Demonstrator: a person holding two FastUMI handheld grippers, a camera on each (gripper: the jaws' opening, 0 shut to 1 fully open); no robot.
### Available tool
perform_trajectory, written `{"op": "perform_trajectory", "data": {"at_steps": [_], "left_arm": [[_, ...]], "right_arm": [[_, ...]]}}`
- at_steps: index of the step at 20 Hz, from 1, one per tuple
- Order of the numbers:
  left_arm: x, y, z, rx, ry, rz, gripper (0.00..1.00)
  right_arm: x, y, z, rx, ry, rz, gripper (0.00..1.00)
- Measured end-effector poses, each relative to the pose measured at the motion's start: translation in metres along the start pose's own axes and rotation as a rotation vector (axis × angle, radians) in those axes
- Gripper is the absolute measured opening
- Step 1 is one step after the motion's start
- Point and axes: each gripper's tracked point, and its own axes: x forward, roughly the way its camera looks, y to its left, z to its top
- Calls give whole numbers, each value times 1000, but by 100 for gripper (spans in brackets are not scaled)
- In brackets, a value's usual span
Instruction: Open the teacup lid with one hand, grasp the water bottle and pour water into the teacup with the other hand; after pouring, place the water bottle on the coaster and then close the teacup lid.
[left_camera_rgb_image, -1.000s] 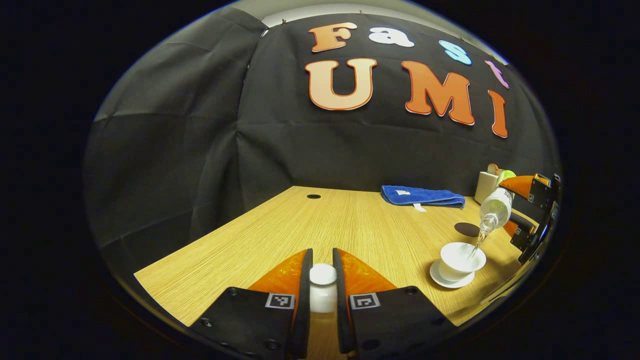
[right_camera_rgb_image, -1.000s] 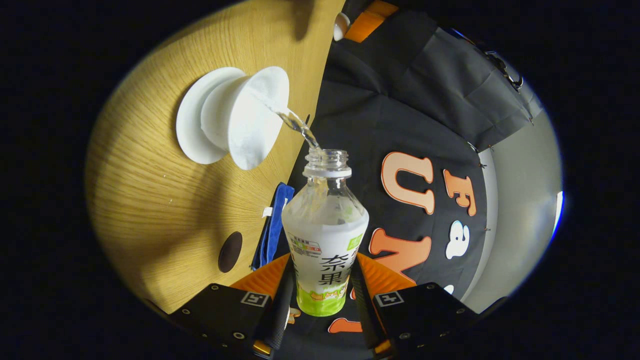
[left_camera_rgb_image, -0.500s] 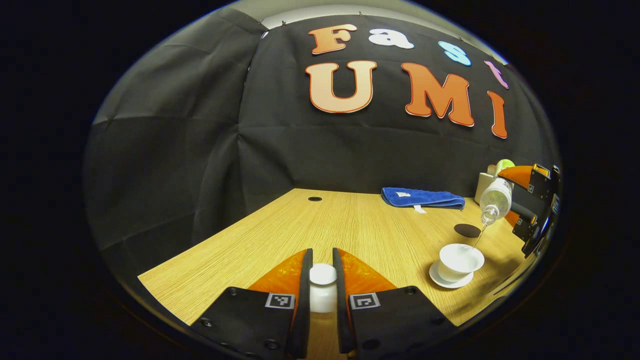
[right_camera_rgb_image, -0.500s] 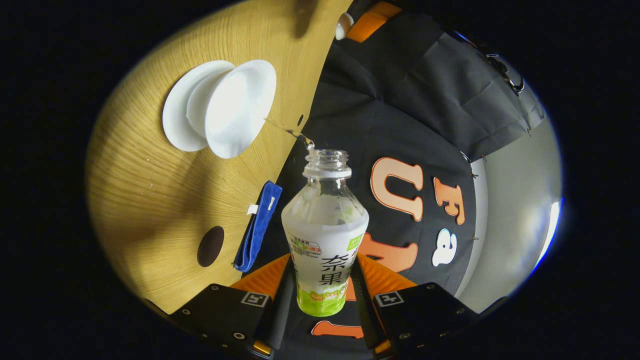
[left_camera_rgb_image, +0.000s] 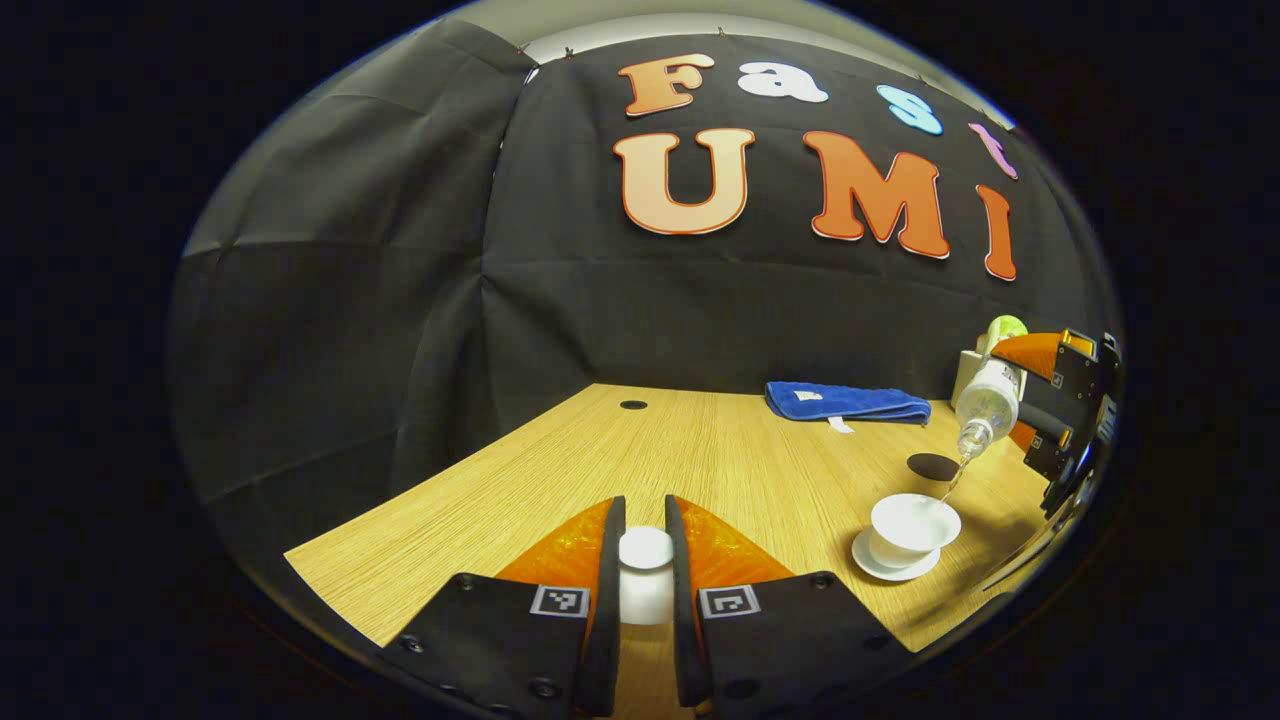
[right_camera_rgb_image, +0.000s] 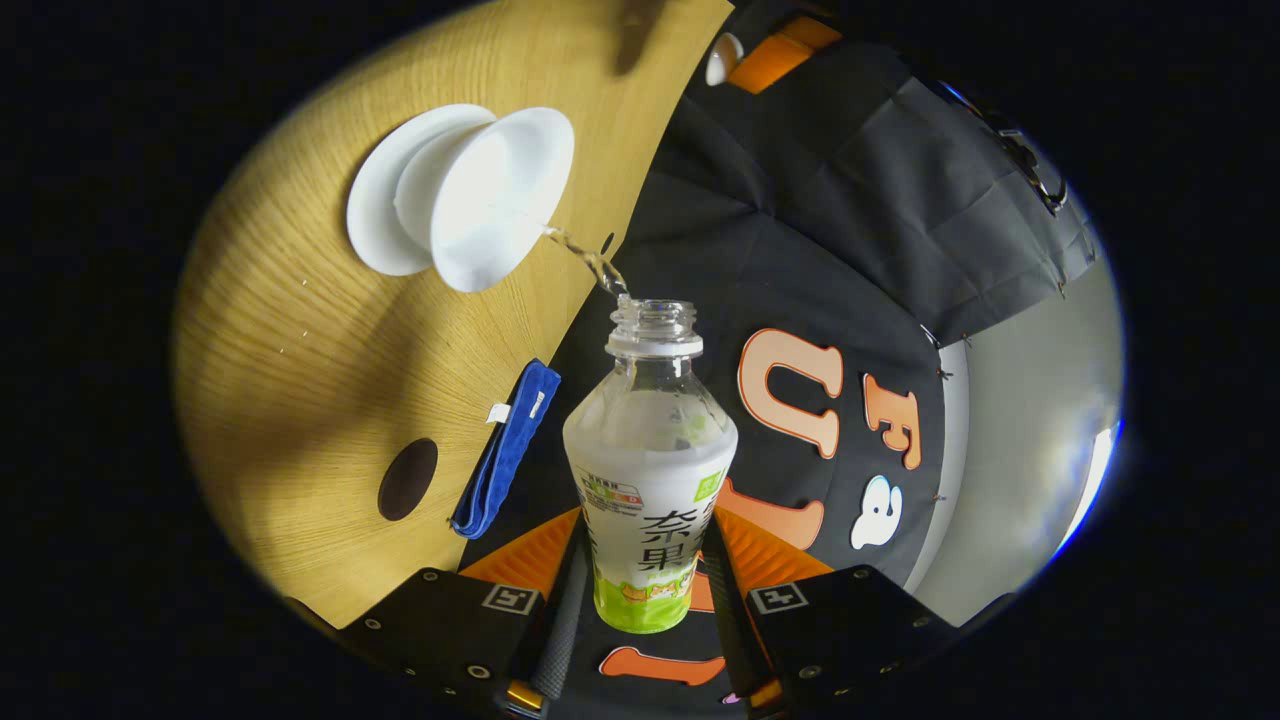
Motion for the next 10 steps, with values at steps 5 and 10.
{"op": "perform_trajectory", "data": {"at_steps": [5, 10], "left_arm": [[-4, 0, 5, 16, -9, 6, 26], [-7, -2, 13, 30, -22, 5, 26]], "right_arm": [[-1, -4, 2, -25, -27, -35, 62], [-4, -8, 10, -52, -63, -62, 62]]}}
